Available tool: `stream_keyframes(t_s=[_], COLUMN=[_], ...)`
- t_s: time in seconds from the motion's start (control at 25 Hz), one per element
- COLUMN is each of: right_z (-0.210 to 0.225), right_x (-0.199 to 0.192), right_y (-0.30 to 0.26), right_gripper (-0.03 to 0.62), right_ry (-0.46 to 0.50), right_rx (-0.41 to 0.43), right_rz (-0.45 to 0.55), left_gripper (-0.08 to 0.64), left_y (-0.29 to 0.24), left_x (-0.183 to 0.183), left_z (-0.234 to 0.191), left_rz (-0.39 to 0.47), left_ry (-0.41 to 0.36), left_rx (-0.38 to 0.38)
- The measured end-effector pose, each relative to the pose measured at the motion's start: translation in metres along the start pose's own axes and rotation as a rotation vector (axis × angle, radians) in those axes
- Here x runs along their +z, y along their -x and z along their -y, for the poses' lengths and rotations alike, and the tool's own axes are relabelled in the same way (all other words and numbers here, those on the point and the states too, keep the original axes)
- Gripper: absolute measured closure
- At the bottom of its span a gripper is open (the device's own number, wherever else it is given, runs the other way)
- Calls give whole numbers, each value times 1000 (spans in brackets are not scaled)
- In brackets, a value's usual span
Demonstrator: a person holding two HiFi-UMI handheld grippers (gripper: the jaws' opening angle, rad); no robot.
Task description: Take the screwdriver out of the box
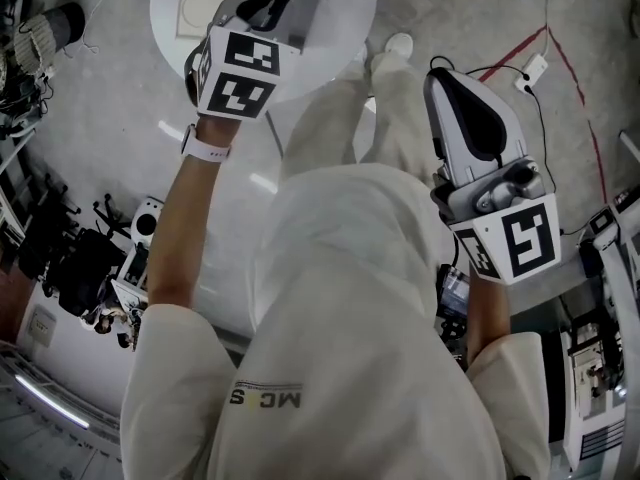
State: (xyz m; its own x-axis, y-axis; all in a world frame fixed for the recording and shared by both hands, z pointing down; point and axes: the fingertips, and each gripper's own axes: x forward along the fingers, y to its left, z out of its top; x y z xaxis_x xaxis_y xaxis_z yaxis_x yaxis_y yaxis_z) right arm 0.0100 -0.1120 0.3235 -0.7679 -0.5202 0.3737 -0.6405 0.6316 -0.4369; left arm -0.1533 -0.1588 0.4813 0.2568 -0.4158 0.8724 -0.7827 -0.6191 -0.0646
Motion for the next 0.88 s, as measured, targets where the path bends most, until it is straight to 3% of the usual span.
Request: stream_keyframes(t_s=[0.2,0.48,0.72,0.88], right_z=[-8,-17,-19,-18], right_x=[22,51,67,76], right_y=[15,35,53,65], right_gripper=[592,592,592,592], right_ry=[7,31,28,26], right_rx=[-25,-42,-88,-116], right_rz=[40,80,117,142], left_gripper=[495,495,495,495], left_y=[35,89,149,189], left_x=[22,56,81,101], left_z=[-3,-4,-7,-5], left_rz=[104,235,396,492], left_ry=[171,265,446,446], left_rx=[-9,27,3,31])
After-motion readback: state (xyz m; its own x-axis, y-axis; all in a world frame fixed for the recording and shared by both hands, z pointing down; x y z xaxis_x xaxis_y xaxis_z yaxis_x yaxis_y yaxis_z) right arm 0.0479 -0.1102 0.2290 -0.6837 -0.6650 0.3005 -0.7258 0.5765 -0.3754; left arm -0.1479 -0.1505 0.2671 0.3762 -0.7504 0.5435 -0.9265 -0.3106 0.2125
